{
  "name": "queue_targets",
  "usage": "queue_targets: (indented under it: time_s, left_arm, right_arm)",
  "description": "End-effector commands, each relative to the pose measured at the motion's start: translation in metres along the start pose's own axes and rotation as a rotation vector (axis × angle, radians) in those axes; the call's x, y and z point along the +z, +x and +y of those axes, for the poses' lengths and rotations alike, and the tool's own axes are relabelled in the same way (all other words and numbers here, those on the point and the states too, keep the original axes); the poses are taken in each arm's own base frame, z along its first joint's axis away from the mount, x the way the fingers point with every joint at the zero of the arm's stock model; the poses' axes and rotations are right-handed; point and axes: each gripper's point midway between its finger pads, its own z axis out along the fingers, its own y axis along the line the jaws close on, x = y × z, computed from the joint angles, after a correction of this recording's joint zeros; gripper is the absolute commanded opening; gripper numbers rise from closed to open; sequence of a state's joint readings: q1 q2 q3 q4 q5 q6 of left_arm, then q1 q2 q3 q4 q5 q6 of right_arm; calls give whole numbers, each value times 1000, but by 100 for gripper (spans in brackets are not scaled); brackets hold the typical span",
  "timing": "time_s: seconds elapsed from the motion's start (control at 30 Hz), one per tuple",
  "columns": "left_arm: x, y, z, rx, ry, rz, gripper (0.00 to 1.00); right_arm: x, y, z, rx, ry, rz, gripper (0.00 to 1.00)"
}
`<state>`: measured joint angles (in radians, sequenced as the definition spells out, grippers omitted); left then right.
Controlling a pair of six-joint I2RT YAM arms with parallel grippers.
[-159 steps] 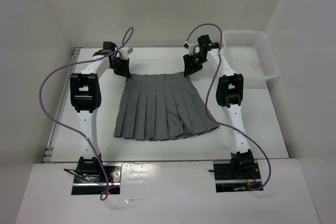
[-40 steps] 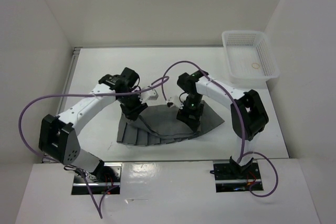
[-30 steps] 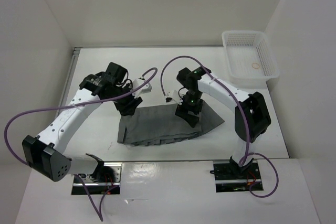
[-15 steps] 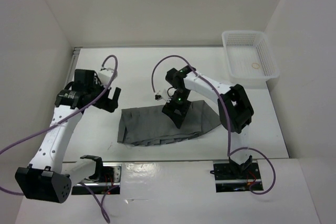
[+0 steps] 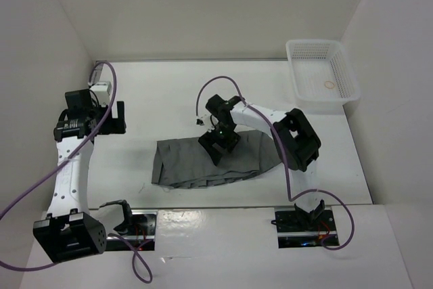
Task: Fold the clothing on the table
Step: Fold the skirt
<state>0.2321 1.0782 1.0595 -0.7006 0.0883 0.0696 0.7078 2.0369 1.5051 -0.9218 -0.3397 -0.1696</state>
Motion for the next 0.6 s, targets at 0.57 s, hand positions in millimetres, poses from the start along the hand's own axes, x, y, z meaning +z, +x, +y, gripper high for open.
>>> queue_targets:
  time_s: [0.57]
  left_arm:
    - [5, 3, 15, -73, -11, -8, 100]
  right_arm:
    - [2, -112, -78, 98, 490, -243, 99]
